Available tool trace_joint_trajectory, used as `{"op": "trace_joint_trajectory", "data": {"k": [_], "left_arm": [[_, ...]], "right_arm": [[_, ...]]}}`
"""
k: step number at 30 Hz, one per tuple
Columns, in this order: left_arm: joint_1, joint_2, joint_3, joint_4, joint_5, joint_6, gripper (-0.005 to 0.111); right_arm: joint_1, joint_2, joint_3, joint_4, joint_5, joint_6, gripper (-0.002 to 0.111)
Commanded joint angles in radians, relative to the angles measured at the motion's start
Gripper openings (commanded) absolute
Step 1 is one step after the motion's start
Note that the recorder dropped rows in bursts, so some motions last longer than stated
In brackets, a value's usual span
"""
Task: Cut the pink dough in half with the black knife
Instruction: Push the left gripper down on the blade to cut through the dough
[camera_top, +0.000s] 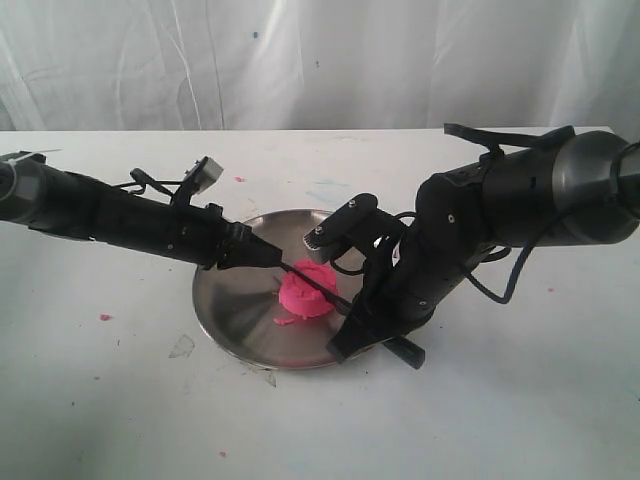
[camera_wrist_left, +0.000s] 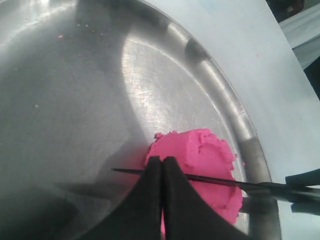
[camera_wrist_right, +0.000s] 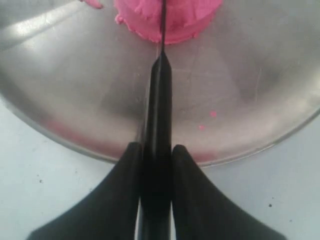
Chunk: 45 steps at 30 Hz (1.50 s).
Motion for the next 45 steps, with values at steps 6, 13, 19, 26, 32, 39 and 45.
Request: {"op": "trace_joint_trajectory", "data": {"k": [6, 13, 19, 26, 32, 39, 45], "left_arm": [[-0.009, 0.006, -0.012, -0.059, 0.059, 0.031, 0.0], [-0.009, 0.006, -0.087, 0.065, 0.111, -0.095, 0.0], [-0.009, 0.006, -0.123, 0.166, 0.102, -0.172, 0.0], [-0.021, -0.051, -0.132, 0.296, 0.004, -0.24, 0.0], [-0.072, -0.09, -0.132, 0.378, -0.084, -0.276, 0.0], [-0.129, -0.095, -0.132, 0.479, -0.156, -0.331, 0.0], [-0.129, -0.093, -0.132, 0.485, -0.169, -0.331, 0.0]], "right_arm": [[-0.006, -0.002, -0.001, 0.001, -0.006, -0.006, 0.0], [-0.006, -0.002, -0.001, 0.001, -0.006, -0.006, 0.0], [-0.006, -0.002, -0.001, 0.001, -0.006, -0.006, 0.0], [-0.006, -0.002, -0.001, 0.001, -0.006, -0.006, 0.0], [-0.006, -0.002, -0.001, -0.001, -0.008, -0.01, 0.0], [-0.006, -0.002, -0.001, -0.001, -0.008, -0.01, 0.0], [-0.006, -0.002, -0.001, -0.001, -0.008, -0.01, 0.0]]}}
